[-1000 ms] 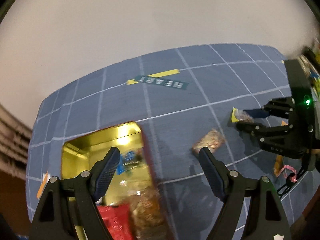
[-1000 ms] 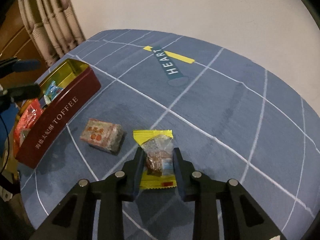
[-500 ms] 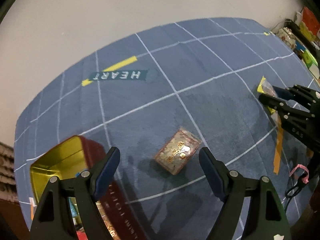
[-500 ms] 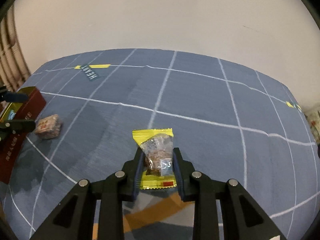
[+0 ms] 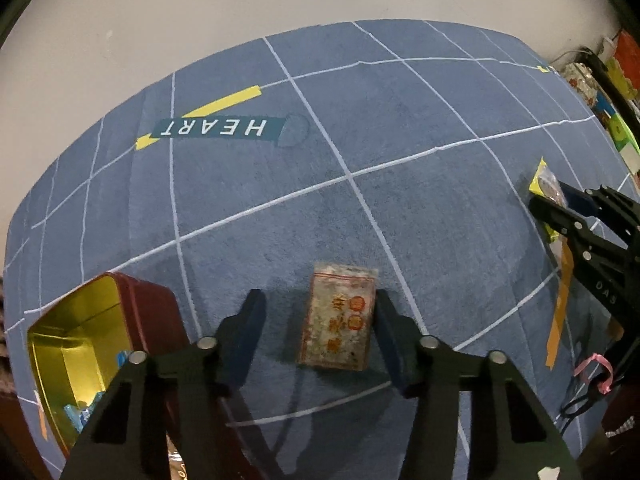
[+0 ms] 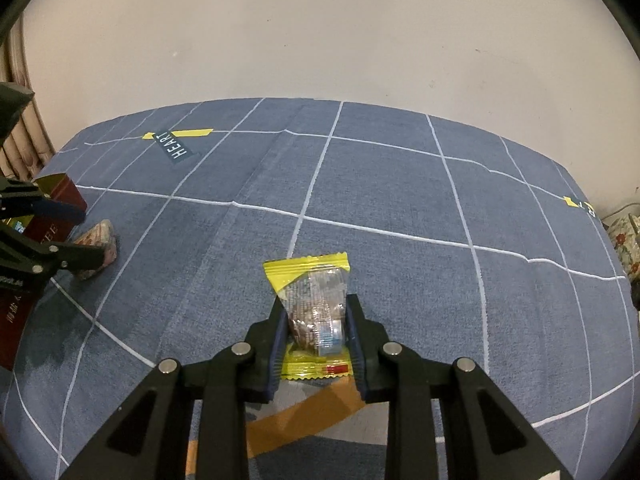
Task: Organize snacks
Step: 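Grasp the small printed cake box with the left gripper, then carry the cake box over the tin with the left gripper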
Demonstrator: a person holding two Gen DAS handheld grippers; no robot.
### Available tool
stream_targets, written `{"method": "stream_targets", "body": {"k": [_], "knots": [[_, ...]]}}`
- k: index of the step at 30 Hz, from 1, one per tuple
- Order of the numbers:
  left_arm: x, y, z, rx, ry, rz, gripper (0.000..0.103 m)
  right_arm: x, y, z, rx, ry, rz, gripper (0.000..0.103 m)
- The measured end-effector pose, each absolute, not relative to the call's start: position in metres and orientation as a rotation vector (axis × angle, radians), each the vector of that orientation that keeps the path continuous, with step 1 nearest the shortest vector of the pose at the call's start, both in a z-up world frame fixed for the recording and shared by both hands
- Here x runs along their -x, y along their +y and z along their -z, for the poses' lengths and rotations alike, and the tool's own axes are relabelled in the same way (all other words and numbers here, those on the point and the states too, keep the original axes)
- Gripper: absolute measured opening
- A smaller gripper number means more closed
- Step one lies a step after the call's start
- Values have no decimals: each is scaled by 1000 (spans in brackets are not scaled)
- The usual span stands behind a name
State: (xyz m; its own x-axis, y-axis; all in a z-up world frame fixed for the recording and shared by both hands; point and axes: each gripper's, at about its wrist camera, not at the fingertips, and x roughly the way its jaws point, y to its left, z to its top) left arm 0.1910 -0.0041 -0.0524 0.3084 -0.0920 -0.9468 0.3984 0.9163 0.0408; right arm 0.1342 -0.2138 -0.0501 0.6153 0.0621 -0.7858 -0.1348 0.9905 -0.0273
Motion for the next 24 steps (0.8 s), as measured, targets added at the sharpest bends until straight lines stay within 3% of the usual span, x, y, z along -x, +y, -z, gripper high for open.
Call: {"method": "stream_targets", "body": {"k": [5, 24], "knots": [[-190, -3, 57, -248, 1244, 323, 28, -135, -212, 50, 92, 902, -111, 28], [-177, 2, 37, -128, 1243, 263, 27, -136, -212, 50, 97, 902, -110, 28]]}}
